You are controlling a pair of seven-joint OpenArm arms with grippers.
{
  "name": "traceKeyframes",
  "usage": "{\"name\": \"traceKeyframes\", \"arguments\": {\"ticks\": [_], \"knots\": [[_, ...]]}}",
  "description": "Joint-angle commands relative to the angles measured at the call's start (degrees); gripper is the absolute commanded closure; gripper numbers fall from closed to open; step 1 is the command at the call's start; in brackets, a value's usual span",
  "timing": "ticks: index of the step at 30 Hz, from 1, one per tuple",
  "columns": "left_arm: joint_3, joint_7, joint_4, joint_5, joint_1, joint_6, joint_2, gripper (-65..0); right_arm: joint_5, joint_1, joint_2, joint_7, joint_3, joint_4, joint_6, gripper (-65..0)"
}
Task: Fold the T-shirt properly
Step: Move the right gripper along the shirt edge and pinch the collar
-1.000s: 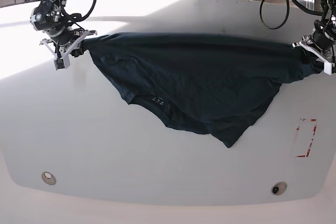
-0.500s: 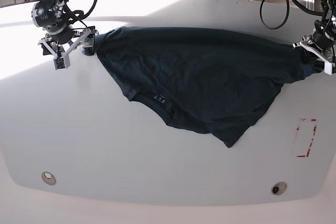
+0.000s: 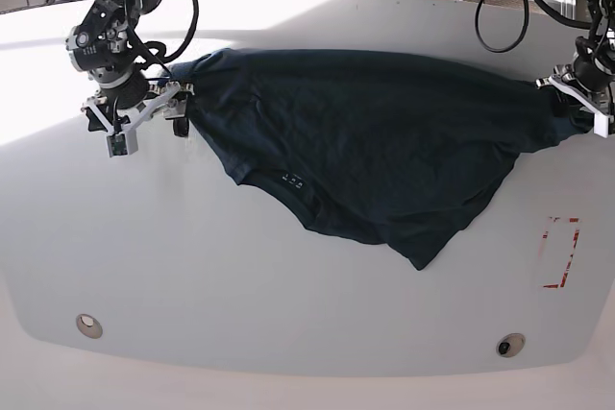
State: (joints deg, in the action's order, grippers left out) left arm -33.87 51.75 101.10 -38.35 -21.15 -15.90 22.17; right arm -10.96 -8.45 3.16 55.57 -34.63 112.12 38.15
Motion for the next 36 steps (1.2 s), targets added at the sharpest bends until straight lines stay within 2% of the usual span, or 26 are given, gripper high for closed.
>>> {"name": "traceKeyframes", "arguments": {"ticks": [1, 10, 21, 36], "knots": [[-0.6, -1.1, 0.9, -0.4, 0.1, -0.1, 1.1, -1.1, -1.0, 3.0, 0.1, -0.8, 2.6, -2.2, 0.2, -54.5], [-0.6, -1.1, 0.9, -0.4, 0.1, -0.1, 1.1, -1.1, -0.4, 9.7, 0.1, -1.5, 6.8, -13.8, 0.2, -54.5], [-0.6, -1.1, 0.9, -0.4, 0.2, -0.1, 1.1, -1.1, -0.3, 14.5, -0.8, -8.8, 7.1, -28.5, 0.2, -54.5], [-0.6, -1.1, 0.8, -0.4, 0.6, -0.1, 1.1, -1.1, -0.9, 12.6, -1.1, -11.9, 14.1, -31.7, -0.4, -54.5]]}}
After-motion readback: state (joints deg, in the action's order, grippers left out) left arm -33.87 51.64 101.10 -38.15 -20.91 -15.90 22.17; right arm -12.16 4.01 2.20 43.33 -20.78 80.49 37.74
